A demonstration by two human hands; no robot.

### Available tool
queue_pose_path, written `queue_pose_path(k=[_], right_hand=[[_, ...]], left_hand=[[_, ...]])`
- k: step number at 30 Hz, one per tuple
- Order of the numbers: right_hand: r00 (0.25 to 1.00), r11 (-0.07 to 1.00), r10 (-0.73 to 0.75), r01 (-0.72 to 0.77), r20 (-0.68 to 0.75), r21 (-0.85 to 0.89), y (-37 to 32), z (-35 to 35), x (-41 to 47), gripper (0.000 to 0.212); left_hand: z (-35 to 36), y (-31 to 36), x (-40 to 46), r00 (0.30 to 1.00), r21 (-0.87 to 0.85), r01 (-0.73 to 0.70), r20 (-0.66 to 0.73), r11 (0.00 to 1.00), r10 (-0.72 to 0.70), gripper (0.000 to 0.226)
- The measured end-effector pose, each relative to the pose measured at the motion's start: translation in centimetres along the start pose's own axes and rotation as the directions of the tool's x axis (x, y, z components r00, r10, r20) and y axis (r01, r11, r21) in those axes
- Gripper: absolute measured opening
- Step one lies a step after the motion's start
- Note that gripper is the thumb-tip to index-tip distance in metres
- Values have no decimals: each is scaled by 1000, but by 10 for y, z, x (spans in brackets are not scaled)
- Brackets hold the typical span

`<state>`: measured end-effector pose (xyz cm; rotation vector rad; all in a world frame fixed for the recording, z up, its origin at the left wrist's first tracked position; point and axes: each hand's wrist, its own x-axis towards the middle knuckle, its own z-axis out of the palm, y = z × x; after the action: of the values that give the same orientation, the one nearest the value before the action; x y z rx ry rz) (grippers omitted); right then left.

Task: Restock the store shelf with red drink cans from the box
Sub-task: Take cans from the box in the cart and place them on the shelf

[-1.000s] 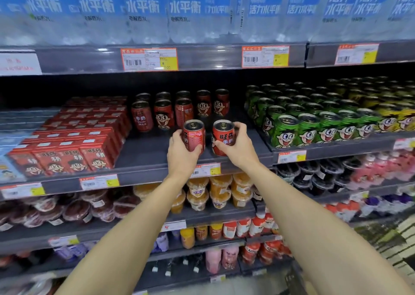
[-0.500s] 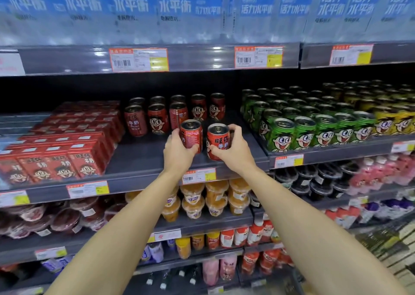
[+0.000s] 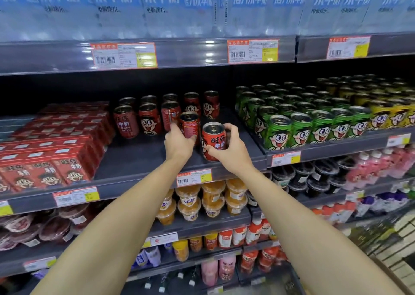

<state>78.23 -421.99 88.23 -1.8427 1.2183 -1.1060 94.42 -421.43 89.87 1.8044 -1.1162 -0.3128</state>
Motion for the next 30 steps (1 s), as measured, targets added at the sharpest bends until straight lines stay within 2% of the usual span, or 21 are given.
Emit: queue_pose_path(k=[6,13,19,24,30], right_hand=[[1000,1000,-6,6,0,-17,2,1,-1,75],[1000,1000,-10,10,5,-7,4,-2,1,74],[1000,1000,-27,27,0,-3,6,-3,0,74],[999,999,-40,40,6,-6,8,-4,0,74],[998,998,-57,58,10,-5,10,-6,1,75]], left_hand=[[13,7,13,999,10,21,-42,1000,-21,60],[28,8,27,998,44,-21,-57,999,24,71],[36,13,40,996,65,15,-88,998,-10,69],[49,13,49,998,63,19,-67,998,-15,77],[57,9,61,999,80,11,-43,997,-8,75]])
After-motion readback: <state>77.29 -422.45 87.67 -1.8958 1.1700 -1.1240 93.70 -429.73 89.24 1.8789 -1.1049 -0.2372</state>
